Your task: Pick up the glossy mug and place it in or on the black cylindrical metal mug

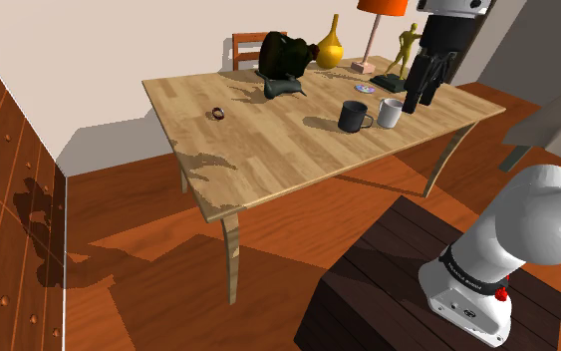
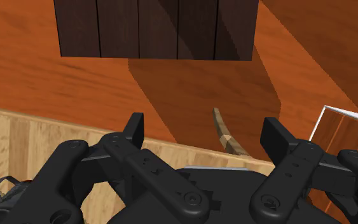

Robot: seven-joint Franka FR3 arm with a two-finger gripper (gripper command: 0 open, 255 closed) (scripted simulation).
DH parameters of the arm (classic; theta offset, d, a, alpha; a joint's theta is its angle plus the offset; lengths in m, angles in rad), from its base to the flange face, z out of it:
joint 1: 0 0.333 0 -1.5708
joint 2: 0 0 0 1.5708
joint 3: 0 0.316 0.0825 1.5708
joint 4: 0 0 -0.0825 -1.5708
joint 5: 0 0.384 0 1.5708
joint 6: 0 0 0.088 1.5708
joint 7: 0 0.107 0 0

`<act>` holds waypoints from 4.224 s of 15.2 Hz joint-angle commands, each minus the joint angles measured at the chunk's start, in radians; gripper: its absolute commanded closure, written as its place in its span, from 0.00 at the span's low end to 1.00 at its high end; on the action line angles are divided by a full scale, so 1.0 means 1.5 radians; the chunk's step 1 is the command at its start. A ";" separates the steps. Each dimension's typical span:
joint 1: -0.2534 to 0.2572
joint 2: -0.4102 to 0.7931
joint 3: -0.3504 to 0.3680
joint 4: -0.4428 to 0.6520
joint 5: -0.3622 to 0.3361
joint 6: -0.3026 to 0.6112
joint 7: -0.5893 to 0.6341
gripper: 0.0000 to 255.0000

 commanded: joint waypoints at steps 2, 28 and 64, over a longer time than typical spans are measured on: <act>-0.005 0.007 -0.010 -0.006 -0.011 0.013 -0.012 0.00; -0.105 0.414 -0.269 0.105 -0.135 0.352 -0.307 0.00; -0.227 0.830 -0.313 0.413 0.037 0.465 -0.515 1.00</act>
